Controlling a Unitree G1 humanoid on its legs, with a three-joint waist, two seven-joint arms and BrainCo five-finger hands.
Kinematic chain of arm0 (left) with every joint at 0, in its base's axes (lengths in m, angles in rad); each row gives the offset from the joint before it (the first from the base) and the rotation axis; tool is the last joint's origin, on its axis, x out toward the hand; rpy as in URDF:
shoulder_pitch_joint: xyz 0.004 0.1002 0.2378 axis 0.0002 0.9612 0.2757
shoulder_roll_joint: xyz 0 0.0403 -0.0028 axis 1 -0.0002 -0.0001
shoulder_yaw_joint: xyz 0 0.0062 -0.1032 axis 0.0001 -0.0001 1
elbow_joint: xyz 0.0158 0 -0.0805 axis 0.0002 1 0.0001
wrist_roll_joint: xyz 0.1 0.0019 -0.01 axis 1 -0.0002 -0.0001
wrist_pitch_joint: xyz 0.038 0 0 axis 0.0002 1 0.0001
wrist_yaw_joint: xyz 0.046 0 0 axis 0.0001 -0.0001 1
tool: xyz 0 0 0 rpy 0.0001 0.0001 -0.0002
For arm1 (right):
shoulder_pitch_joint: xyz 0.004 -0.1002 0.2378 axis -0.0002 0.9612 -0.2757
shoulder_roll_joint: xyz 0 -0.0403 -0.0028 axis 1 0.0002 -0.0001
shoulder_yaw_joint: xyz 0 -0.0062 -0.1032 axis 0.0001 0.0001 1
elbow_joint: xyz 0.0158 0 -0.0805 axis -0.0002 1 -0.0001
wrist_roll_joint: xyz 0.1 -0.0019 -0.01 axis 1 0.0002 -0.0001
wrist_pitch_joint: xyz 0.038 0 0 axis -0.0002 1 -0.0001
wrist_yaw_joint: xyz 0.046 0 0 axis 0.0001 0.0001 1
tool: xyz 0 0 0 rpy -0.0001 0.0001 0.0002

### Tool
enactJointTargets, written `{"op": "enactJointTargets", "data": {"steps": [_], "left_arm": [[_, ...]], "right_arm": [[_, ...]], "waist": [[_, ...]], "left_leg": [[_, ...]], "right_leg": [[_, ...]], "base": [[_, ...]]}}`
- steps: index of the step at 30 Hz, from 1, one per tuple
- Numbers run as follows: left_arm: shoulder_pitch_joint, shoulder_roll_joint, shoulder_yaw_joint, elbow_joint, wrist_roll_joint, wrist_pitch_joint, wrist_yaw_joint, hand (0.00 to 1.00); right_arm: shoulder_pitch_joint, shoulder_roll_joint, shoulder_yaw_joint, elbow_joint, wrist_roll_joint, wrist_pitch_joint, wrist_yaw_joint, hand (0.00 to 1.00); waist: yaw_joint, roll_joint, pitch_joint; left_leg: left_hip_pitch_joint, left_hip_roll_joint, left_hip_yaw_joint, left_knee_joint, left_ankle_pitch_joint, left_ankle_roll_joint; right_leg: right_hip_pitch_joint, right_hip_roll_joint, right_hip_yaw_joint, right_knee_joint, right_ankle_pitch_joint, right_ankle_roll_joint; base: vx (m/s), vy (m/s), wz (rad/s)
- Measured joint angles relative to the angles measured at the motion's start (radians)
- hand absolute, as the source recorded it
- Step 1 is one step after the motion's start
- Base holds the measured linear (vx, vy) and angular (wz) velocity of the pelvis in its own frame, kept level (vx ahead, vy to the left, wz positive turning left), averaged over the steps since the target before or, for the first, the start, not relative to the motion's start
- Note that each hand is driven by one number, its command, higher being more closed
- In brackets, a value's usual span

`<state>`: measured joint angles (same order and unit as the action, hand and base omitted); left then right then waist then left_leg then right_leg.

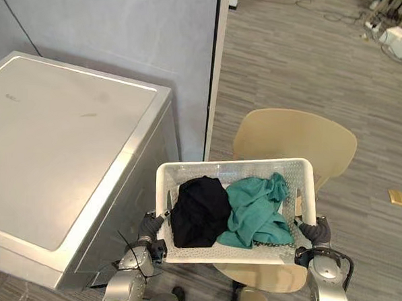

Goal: Pick up the laundry basket with both hands and put the clothes into the washing machine.

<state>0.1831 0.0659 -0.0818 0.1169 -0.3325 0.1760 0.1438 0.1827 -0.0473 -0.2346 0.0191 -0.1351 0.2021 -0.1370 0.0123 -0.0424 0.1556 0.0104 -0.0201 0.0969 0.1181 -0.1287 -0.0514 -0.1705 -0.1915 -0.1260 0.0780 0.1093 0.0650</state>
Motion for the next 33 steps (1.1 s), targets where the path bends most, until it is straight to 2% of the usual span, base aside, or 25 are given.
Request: {"op": "enactJointTargets", "data": {"steps": [3, 5, 7, 9, 13, 14, 16, 20, 25, 28, 33], "left_arm": [[-0.003, 0.033, -0.035, 0.001, 0.0, 0.0, 0.008, 1.0], [-0.011, 0.046, -0.045, 0.009, 0.001, -0.001, 0.009, 1.0], [-0.042, 0.069, -0.072, 0.037, 0.014, -0.003, 0.009, 1.0], [-0.08, 0.083, -0.111, 0.066, 0.036, -0.003, 0.009, 1.0], [-0.216, 0.12, -0.206, 0.162, 0.076, -0.003, 0.006, 1.0], [-0.277, 0.134, -0.243, 0.203, 0.089, -0.003, 0.005, 1.0], [-0.374, 0.139, -0.29, 0.258, 0.111, -0.003, -0.001, 1.0], [-0.508, 0.136, -0.343, 0.351, 0.141, -0.004, -0.007, 1.0], [-0.683, 0.14, -0.33, 0.51, 0.152, -0.013, -0.007, 1.0], [-0.737, 0.153, -0.3, 0.535, 0.152, -0.033, -0.006, 1.0], [-0.835, 0.142, -0.269, 0.668, 0.151, -0.076, 0.002, 1.0]], "right_arm": [[0.003, 0.0, -0.003, 0.022, 0.009, 0.0, -0.013, 1.0], [-0.003, -0.003, -0.004, 0.05, 0.018, -0.003, -0.015, 1.0], [-0.012, -0.008, -0.016, 0.075, 0.025, -0.008, -0.017, 1.0], [-0.03, -0.03, -0.036, 0.117, 0.039, -0.008, -0.016, 1.0], [-0.069, -0.06, -0.082, 0.193, 0.079, -0.008, -0.028, 1.0], [-0.088, -0.074, -0.091, 0.217, 0.096, -0.008, -0.037, 1.0], [-0.123, -0.101, -0.118, 0.262, 0.109, -0.011, -0.041, 1.0], [-0.207, -0.15, -0.134, 0.35, 0.136, -0.021, -0.057, 1.0], [-0.419, -0.208, -0.106, 0.553, 0.139, -0.022, -0.062, 1.0], [-0.5, -0.229, -0.069, 0.601, 0.146, -0.031, -0.065, 1.0], [-0.639, -0.294, 0.012, 0.71, 0.132, -0.046, -0.07, 1.0]], "waist": [[-0.007, 0.0, 0.018], [-0.026, 0.001, 0.03], [-0.033, 0.001, 0.054], [-0.054, 0.013, 0.079], [-0.072, 0.014, 0.125], [-0.092, 0.016, 0.148], [-0.111, 0.022, 0.182], [-0.112, 0.024, 0.222], [-0.11, 0.031, 0.3], [-0.108, 0.037, 0.308], [-0.104, 0.038, 0.308]], "left_leg": [[-0.016, -0.004, 0.019, 0.004, -0.001, 0.0], [-0.037, 0.001, 0.024, 0.009, -0.007, 0.01], [-0.057, 0.008, 0.041, 0.019, -0.015, 0.016], [-0.075, 0.015, 0.042, 0.038, -0.034, 0.023], [-0.118, 0.019, 0.06, 0.065, -0.046, 0.034], [-0.133, 0.02, 0.065, 0.075, -0.047, 0.034], [-0.16, 0.021, 0.071, 0.096, -0.05, 0.037], [-0.193, 0.021, 0.073, 0.121, -0.052, 0.037], [-0.222, 0.021, 0.072, 0.157, -0.055, 0.039], [-0.254, 0.021, 0.071, 0.176, -0.057, 0.04], [-0.271, 0.02, 0.067, 0.178, -0.057, 0.041]], "right_leg": [[-0.02, 0.0, 0.021, -0.011, 0.002, 0.003], [-0.044, 0.009, 0.036, -0.01, 0.004, 0.006], [-0.071, 0.02, 0.062, -0.01, 0.012, 0.016], [-0.085, 0.03, 0.071, -0.01, 0.018, 0.016], [-0.131, 0.044, 0.107, -0.016, 0.045, 0.009], [-0.137, 0.047, 0.115, -0.029, 0.059, 0.003], [-0.152, 0.049, 0.127, -0.042, 0.076, 0.005], [-0.176, 0.052, 0.138, -0.046, 0.089, 0.005], [-0.19, 0.052, 0.149, -0.047, 0.106, 0.005], [-0.213, 0.051, 0.152, -0.047, 0.115, 0.008], [-0.225, 0.047, 0.15, -0.045, 0.118, 0.009]], "base": [[-0.01, 0.032, -0.22], [-0.03, -0.021, -0.18], [-0.05, -0.034, -0.27], [-0.1, -0.051, -0.24], [-0.1, -0.033, -0.22], [-0.11, -0.035, -0.18], [-0.1, -0.033, -0.14], [-0.07, -0.03, -0.06], [-0.06, -0.033, -0.02], [-0.03, -0.018, 0.0], [-0.02, -0.021, 0.03]]}}
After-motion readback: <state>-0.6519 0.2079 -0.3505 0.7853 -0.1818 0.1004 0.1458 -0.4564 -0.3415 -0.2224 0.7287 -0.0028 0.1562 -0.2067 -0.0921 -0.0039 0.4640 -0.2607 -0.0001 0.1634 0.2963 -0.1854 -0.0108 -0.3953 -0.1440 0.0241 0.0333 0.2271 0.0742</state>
